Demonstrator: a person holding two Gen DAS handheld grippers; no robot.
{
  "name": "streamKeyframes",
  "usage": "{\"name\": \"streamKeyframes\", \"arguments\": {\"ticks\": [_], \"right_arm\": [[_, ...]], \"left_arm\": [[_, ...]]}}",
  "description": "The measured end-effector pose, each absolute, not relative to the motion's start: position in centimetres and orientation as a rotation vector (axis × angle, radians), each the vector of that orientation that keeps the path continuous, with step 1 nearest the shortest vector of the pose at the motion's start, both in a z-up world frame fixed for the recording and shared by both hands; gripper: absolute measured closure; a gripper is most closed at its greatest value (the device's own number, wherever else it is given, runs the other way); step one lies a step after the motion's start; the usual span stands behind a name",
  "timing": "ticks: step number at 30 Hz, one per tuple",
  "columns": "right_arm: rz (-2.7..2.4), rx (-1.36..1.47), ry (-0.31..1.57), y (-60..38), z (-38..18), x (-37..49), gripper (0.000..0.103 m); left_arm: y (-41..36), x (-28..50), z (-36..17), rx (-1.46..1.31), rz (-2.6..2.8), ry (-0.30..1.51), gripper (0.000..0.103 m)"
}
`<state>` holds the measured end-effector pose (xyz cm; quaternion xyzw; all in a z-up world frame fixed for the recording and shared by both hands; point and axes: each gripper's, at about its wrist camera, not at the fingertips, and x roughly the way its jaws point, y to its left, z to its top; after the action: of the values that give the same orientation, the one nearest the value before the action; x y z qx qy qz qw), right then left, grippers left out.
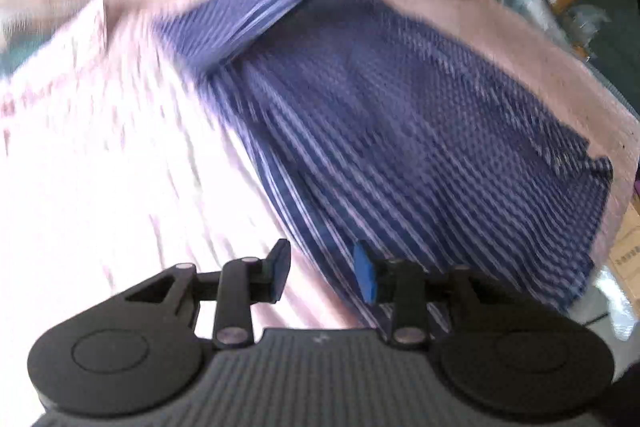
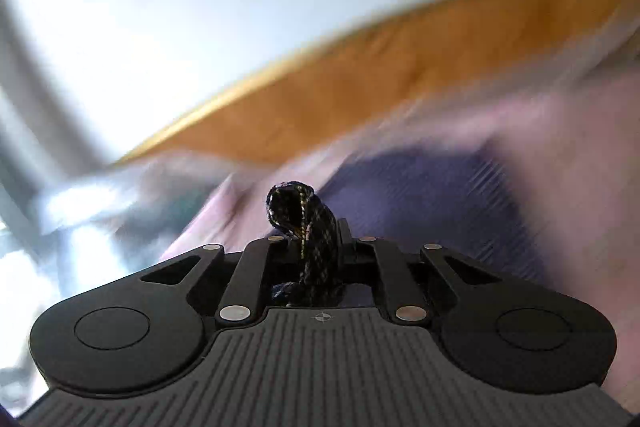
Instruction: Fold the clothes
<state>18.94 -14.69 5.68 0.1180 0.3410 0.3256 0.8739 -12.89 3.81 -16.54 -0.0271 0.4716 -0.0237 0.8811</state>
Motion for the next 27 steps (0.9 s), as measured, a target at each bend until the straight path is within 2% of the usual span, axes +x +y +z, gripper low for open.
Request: {"name": "streamKeyframes", "arguments": {"ticks": [3, 6, 8, 9, 10, 17, 19, 21, 27], "right_arm": [[0.594, 0.185, 0.706, -18.4, 5.9, 23.1, 0.093], [0.584, 0.173, 0.756, -20.0, 4.3, 25.6, 0.093], [0.600, 0.191, 0.781, -19.3, 3.3, 26.8, 0.093], [0.618, 0.197, 0.786, -18.5, 2.8, 27.3, 0.093], [0.637, 0.205, 0.790, -17.9, 2.5, 27.7, 0.093], [0.672, 0.365, 0.694, -20.6, 5.3, 30.4, 0.093], [0.645, 0.385, 0.686, -22.6, 5.5, 31.3, 0.093], [0.617, 0.391, 0.700, -24.4, 5.0, 32.3, 0.093], [0.583, 0.374, 0.777, -27.0, 0.7, 33.3, 0.093]], "left_arm": [[1.3, -13.9, -17.8, -0.096, 0.012, 1.065, 0.069], [-0.7, -14.8, -18.2, -0.106, 0.134, 1.065, 0.071], [-1.8, -14.9, -17.8, -0.083, 0.202, 1.039, 0.087], [-2.4, -15.0, -17.6, -0.072, 0.235, 1.026, 0.101], [-2.9, -15.0, -17.4, -0.061, 0.269, 1.012, 0.102], [-10.0, -13.9, -12.2, 0.273, 0.308, 0.855, 0.103], [-12.0, -13.0, -12.4, 0.316, 0.268, 0.853, 0.102], [-13.3, -12.3, -13.5, 0.316, 0.217, 0.884, 0.102], [-13.2, -12.9, -16.6, 0.147, 0.076, 1.033, 0.089]]}}
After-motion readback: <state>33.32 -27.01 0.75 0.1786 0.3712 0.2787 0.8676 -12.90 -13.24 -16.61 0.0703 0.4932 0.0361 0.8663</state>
